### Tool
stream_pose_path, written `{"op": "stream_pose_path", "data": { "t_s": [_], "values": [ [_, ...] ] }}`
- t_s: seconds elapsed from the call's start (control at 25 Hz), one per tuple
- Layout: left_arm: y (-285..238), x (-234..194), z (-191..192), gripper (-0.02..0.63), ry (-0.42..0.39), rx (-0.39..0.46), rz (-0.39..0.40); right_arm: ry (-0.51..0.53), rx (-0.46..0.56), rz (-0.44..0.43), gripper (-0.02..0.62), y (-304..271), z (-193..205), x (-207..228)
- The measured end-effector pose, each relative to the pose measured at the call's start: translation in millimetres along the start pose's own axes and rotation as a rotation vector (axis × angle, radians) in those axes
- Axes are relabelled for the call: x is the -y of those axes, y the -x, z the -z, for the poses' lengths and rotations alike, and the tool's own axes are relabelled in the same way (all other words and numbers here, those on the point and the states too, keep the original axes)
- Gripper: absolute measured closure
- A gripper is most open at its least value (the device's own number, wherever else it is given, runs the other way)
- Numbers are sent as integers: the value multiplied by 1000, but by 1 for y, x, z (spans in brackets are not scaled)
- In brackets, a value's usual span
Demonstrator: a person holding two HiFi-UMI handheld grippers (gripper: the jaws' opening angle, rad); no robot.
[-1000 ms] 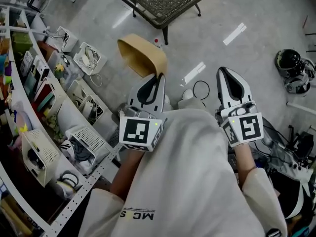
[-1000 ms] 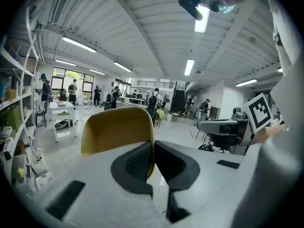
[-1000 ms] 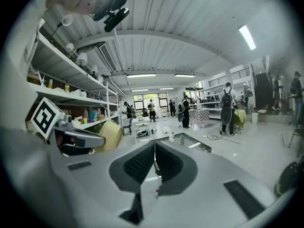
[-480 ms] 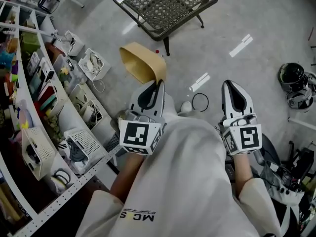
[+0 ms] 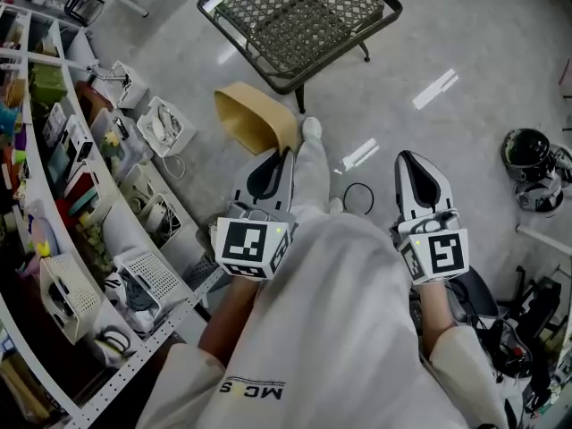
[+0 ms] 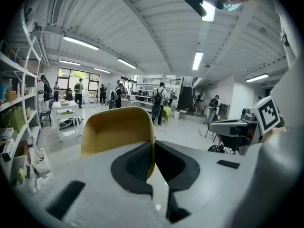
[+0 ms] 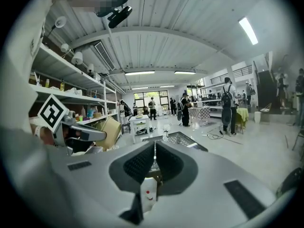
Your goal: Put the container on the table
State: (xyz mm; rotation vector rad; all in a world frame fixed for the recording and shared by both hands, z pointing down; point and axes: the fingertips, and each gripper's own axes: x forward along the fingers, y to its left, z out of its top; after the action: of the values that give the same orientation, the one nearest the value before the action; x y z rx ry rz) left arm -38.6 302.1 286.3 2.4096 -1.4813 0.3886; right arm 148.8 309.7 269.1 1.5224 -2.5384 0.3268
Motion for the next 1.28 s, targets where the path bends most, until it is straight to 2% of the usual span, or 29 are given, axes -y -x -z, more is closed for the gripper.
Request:
{"op": "stream_pose_path", "data": {
  "t_s": [0.48, 0.68, 1.0, 1.28],
  "values": [
    [-168, -96, -77, 572, 20, -42, 87, -7, -16, 20, 574, -187, -72, 66],
    [-226, -138, -109, 572, 21, -29, 95, 11, -17, 6, 574, -261, -99, 90],
    [-282, -199, -136, 572, 49, -6, 66, 23, -60, -13, 574, -342, -111, 113],
    [-313, -197, -141, 572, 40, -37, 67, 34, -71, -73, 574, -371, -113, 123]
  ]
}}
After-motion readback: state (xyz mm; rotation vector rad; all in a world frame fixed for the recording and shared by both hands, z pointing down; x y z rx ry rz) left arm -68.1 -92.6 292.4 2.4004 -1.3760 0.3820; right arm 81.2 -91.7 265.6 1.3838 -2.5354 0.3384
